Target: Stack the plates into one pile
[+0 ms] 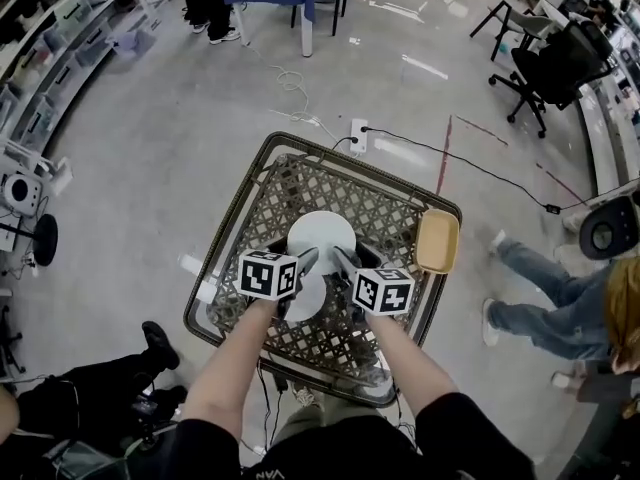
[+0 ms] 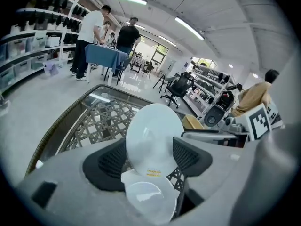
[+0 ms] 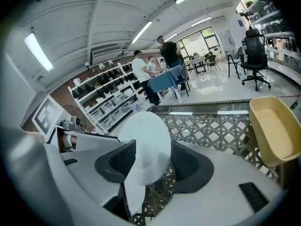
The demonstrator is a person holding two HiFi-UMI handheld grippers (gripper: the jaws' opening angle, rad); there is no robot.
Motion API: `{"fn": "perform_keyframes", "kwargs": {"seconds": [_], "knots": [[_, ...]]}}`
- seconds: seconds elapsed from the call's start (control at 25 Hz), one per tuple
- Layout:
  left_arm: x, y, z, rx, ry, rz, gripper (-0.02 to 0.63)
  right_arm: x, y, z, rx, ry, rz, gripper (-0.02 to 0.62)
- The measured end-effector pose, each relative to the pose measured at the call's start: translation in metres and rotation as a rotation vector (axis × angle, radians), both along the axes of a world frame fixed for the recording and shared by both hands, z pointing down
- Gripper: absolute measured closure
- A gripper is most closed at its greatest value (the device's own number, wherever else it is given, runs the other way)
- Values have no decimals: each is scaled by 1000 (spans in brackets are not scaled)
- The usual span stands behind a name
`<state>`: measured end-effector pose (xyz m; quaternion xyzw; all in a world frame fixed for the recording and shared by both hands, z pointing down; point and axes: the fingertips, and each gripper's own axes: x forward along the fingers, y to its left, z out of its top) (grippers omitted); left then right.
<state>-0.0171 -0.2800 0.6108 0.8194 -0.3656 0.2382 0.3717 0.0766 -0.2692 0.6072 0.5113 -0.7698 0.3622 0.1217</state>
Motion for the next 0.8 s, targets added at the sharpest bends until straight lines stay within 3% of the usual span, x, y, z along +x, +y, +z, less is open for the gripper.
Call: {"fn": "perform_keyframes", "kwargs": {"seconds": [0.48, 0.8], "knots": [[-61, 92, 39, -91, -57, -76, 293, -61, 78, 37, -92, 2, -116, 376], [-75, 110, 55, -108, -99, -72, 293, -77, 92, 53, -124, 41, -167, 376]]}}
